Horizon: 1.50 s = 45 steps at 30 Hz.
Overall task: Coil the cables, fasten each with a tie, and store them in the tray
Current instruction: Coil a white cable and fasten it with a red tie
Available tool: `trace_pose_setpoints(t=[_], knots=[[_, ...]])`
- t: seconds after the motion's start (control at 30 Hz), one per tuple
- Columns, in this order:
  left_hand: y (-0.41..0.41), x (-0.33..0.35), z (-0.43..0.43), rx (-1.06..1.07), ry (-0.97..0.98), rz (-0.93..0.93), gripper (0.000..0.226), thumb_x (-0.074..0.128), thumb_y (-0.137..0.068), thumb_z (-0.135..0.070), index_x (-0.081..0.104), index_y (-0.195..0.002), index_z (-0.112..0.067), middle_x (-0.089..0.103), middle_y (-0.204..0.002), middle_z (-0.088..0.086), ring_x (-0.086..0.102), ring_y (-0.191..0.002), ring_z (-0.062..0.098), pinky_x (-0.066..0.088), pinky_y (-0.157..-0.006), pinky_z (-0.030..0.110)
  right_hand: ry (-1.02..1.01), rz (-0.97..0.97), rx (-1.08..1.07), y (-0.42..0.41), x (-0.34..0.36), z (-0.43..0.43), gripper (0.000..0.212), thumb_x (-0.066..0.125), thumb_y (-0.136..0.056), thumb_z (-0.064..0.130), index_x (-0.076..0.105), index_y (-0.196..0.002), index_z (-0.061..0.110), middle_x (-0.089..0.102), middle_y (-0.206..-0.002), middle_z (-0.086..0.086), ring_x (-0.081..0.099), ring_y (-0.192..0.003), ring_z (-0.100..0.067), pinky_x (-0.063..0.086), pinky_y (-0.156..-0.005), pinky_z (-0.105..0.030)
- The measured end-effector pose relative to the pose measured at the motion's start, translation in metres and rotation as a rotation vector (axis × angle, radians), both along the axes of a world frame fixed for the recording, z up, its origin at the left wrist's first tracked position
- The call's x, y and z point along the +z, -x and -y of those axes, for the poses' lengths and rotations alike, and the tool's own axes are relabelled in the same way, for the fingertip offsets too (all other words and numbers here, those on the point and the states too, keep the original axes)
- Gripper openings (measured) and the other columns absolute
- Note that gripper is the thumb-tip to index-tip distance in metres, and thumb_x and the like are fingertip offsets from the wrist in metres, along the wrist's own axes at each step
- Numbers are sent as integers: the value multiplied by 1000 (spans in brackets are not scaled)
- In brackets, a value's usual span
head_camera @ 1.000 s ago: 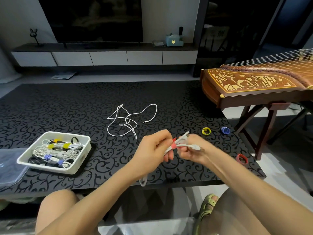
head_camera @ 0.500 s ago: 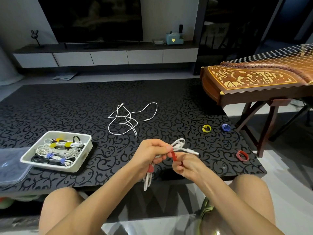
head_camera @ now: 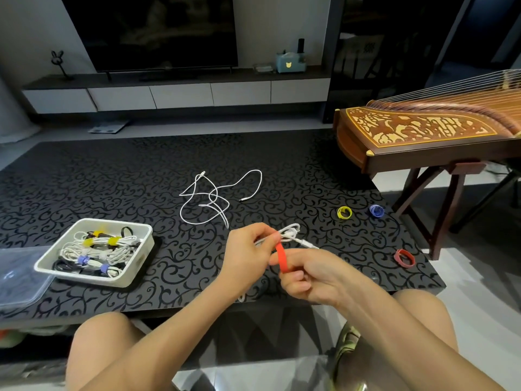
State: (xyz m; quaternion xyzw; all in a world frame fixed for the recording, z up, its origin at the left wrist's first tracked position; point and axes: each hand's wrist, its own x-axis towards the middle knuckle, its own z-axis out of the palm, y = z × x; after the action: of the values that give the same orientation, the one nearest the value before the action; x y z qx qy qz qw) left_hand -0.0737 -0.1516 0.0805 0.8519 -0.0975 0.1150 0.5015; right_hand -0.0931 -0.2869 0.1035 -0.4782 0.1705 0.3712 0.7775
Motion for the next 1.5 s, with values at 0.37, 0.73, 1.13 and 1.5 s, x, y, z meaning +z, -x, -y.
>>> trace_pose_setpoints(t=[0.37, 0.73, 1.13, 1.5], knots=[[7, 4, -12, -320, -305, 239, 16, 52, -82, -13, 66, -80, -6, 60, -66, 2, 49, -63, 10, 40, -60, 25, -225, -212, 34, -19, 21, 18, 34, 35, -77, -7, 68, -80, -12, 30, -61, 1, 29, -30, -5, 24, -24, -14], [-4, 23, -8, -321, 441, -478, 37, 56, -90, -2, 68, -58, -16, 64, -61, 10, 48, -47, 7, 35, -44, 13, 385, 687, -182, -23, 29, 52, 32, 46, -91, -4, 66, -114, 5, 55, -67, -3, 44, -48, -8, 37, -41, -20], [-9, 40, -11, -568, 540, -569, 22, 62, -88, -22, 66, -70, -11, 62, -65, 4, 46, -46, 2, 32, -44, 12, 380, 892, -242, -17, -11, 20, 37, 49, -94, -2, 71, -73, 20, 55, -56, 3, 45, -54, -11, 40, -56, -23], [1, 21, 2, -168, 282, -385, 14, 61, -90, -9, 63, -76, -5, 63, -57, -3, 51, -46, 2, 35, -40, 10, 486, 741, -480, 9, -33, -7, 35, 59, -92, 13, 64, -58, 6, 54, -47, 2, 43, -44, -7, 36, -44, -18]])
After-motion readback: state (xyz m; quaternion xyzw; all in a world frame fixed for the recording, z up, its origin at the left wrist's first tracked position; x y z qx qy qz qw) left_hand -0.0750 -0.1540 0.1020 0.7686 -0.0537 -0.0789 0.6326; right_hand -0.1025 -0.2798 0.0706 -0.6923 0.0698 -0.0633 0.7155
